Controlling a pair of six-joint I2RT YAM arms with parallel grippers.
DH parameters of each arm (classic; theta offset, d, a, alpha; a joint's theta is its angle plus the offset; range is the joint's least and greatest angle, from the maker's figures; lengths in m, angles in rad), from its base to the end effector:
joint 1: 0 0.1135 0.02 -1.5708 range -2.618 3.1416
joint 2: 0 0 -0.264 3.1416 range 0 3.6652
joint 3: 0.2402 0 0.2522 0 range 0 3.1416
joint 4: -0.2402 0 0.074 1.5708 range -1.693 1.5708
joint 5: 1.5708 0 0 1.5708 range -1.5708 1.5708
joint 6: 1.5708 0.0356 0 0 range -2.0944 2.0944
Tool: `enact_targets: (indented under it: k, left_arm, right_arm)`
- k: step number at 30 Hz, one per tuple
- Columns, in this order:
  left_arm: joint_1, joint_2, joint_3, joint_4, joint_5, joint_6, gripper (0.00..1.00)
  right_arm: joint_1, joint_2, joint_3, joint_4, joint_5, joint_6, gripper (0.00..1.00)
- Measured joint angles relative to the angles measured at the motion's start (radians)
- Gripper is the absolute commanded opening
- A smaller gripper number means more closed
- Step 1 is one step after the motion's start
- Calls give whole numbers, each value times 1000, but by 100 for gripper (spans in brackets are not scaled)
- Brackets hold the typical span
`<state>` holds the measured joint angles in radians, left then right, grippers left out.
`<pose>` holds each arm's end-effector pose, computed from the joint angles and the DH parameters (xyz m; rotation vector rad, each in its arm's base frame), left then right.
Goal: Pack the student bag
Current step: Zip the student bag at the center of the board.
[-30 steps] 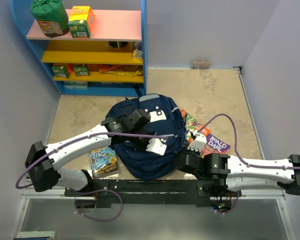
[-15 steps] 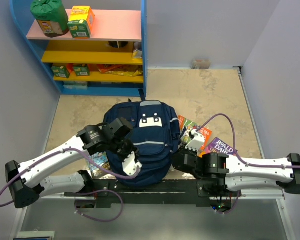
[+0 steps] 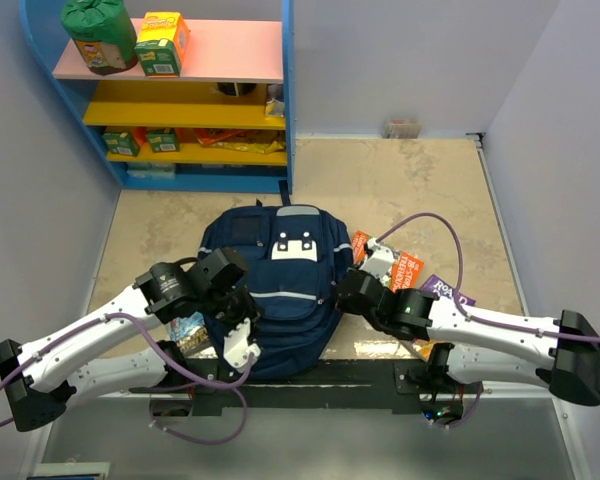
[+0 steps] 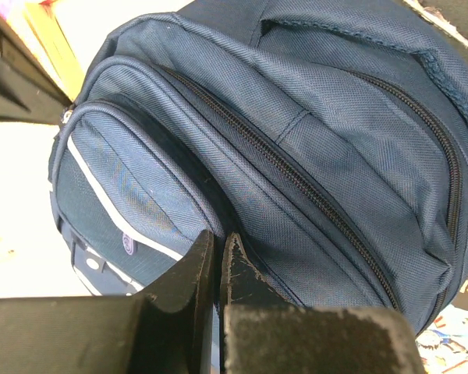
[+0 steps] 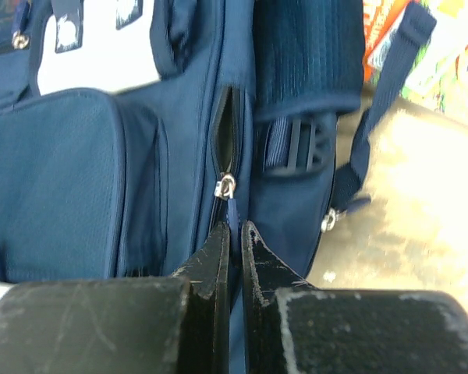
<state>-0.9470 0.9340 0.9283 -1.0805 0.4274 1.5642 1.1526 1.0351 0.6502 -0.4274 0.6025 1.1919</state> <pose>0.0802 -0.1368 0.2902 2.4534 0.6569 -0.3340 0.1020 0.1799 0.2291 0.3233 2.2474 0.5560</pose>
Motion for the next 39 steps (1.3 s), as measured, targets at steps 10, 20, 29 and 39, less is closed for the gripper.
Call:
enact_targets:
  k: [10,20,29,39]
  left_arm:
    - [2,-2,-11,-10,-2,2,0]
    - [2,-59,-79,62,-2,-176,56]
    - [-5,-73,-126,247,96,-378,72]
    - [-21,84,-174,443,131,-513,76]
  right_arm:
    - [-100,150,-7,161,-47,-158,0]
    - [-136,111,-1,165,-3,-187,45]
    - [-153,-6,-26,134,39,-164,50]
    - [-153,-148,-136,60,33,-118,49]
